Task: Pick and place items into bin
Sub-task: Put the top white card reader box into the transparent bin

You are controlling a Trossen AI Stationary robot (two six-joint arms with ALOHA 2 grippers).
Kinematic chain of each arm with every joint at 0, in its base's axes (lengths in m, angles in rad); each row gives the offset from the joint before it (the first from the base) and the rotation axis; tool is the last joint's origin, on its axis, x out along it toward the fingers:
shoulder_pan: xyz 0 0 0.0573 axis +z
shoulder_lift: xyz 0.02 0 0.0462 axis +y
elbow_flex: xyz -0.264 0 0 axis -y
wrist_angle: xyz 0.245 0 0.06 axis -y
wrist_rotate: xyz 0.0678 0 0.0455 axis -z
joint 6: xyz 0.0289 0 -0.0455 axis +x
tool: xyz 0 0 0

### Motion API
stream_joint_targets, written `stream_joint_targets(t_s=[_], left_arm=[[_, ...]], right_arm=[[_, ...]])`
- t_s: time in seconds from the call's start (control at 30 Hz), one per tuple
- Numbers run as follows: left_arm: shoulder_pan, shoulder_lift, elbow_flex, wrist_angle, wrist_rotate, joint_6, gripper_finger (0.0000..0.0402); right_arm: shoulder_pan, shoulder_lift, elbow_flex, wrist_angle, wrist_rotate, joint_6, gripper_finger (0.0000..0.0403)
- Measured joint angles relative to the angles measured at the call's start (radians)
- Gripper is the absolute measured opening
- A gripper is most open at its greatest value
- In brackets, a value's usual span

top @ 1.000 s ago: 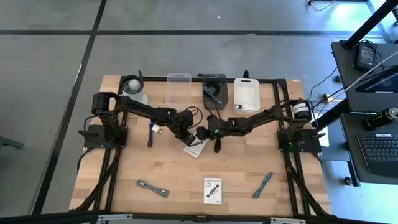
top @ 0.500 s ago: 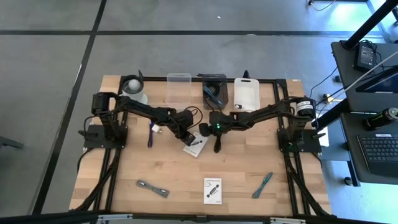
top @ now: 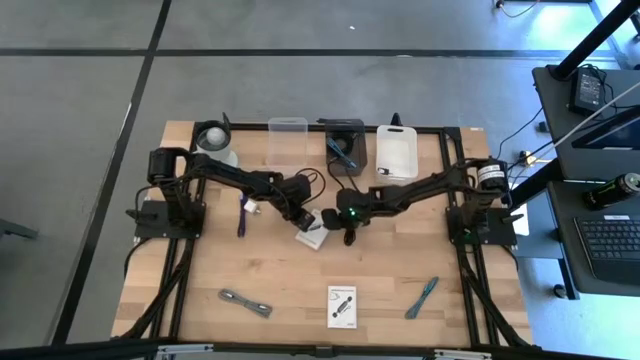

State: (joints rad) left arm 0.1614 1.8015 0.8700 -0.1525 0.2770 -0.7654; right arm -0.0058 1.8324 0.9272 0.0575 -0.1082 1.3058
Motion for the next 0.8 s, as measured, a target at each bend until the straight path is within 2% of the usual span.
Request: stream_joint_targets(t_s=[0.2, 0.37, 0.5, 0.73, 0.8], left_arm=[[0.001, 0.0, -0.001, 0.026, -0.014, -0.026, 0.0002], [0.001, 0.001, -0.001, 0.064, -0.015, -0.05, 0.0002], [0.001, 0.003, -0.001, 0.09, -0.003, -0.062, 0.0002], [0.001, 0.002, -0.002, 0.091, 0.044, -0.079, 0.0015], [0.001, 0.002, -0.002, 0.092, 0.048, -0.079, 0.003]], right_arm=[[0.011, 0.0, -0.001, 0.105, 0.047, 0.025, 0.0197], [0.01, 0.0, -0.001, 0.104, 0.062, 0.036, 0.0189], [0.01, 0.0, -0.001, 0.101, 0.063, 0.027, 0.0149], [0.009, -0.002, 0.0, 0.101, 0.062, 0.024, 0.0048], [0.008, -0.003, 0.001, 0.101, 0.062, 0.015, 0.0044]])
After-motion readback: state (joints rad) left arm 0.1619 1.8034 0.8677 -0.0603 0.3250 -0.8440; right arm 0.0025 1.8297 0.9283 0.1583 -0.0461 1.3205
